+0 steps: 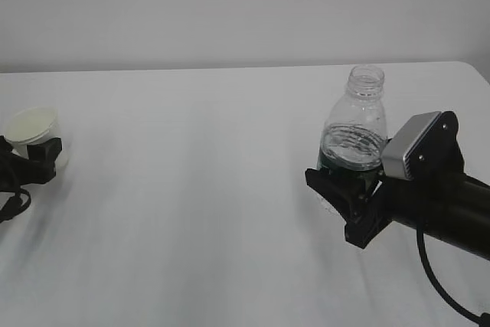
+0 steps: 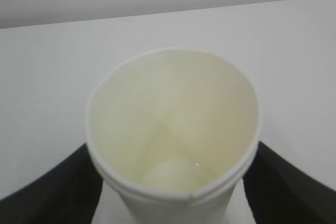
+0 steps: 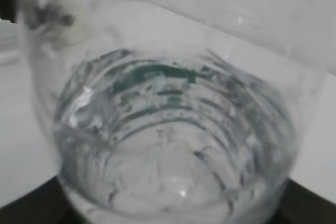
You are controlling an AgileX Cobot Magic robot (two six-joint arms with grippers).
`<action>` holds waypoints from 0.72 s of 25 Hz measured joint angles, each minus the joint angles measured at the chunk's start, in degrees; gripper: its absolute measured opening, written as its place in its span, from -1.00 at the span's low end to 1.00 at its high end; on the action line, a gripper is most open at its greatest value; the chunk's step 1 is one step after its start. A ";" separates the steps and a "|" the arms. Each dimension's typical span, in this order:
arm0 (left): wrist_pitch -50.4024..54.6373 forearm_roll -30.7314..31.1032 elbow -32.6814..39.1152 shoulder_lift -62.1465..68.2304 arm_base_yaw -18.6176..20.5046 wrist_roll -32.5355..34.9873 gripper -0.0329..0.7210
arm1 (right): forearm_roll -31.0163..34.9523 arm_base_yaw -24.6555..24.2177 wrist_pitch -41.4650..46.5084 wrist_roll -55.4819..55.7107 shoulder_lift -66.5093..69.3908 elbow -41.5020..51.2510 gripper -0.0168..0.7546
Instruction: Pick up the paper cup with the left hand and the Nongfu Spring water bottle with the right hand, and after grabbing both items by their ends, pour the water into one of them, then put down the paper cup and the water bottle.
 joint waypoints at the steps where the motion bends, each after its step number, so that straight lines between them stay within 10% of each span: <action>1: 0.00 0.00 -0.11 0.00 0.00 -0.03 0.66 | 0.00 0.00 0.00 0.00 0.00 0.00 0.25; 18: 0.11 -0.10 -1.91 3.24 0.00 -0.13 0.65 | -0.12 0.00 0.00 0.00 0.00 0.00 0.25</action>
